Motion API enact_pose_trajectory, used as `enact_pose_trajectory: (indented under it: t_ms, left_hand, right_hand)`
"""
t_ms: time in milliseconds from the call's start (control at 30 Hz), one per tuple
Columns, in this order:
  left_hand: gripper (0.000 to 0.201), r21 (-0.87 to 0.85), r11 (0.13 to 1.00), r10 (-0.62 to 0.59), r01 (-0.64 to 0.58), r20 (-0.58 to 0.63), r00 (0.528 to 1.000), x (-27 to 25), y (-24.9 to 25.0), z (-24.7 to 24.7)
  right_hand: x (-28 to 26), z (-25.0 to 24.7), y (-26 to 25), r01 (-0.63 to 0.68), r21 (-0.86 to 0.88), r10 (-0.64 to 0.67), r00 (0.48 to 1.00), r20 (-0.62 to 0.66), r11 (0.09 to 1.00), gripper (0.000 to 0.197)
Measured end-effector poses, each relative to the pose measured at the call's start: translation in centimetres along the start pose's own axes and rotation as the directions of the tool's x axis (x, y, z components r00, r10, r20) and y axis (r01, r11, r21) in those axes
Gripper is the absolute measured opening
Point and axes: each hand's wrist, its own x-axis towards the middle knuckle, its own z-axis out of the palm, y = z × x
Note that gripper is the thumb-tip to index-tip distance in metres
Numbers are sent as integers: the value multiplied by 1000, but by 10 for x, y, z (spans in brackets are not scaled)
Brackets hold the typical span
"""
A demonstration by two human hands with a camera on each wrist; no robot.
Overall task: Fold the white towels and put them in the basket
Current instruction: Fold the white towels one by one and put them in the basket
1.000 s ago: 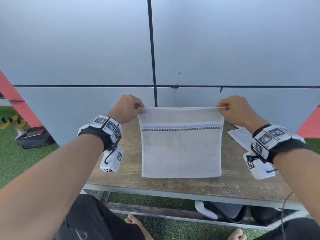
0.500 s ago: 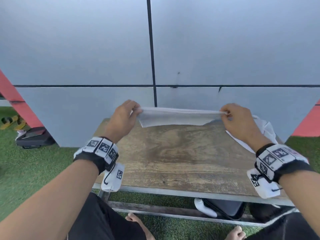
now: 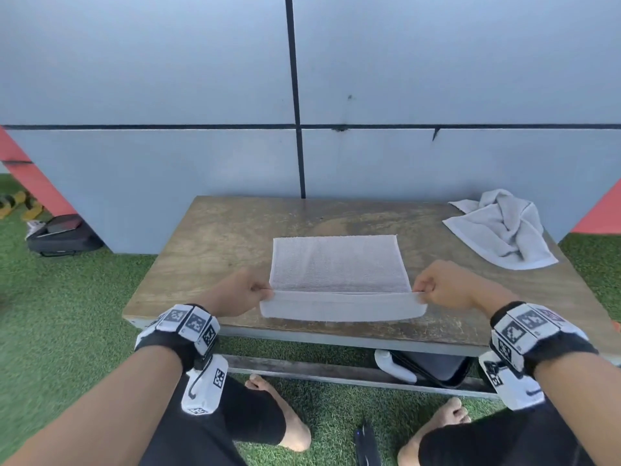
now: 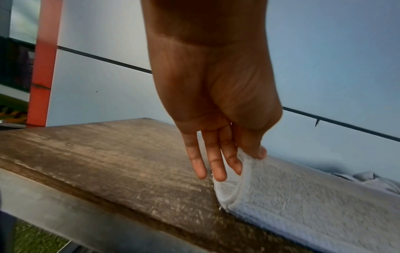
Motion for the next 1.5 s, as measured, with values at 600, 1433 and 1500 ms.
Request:
enact_pose_trajectory:
  t_ms: [600, 1433, 1500]
  left_hand:
    - [23, 4, 985, -158, 174, -390, 907, 123, 2, -25]
    - [27, 62, 931, -311, 361, -387, 868, 162, -9, 0]
    - [23, 92, 928, -301, 361, -383, 873, 151, -5, 4]
  right_hand:
    - [126, -10, 7, -78, 239, 191, 844, -501, 968, 11]
    - [149, 28, 4, -165, 192, 240, 841, -484, 967, 13]
    - [138, 34, 2, -171, 186, 241, 843, -480, 968, 13]
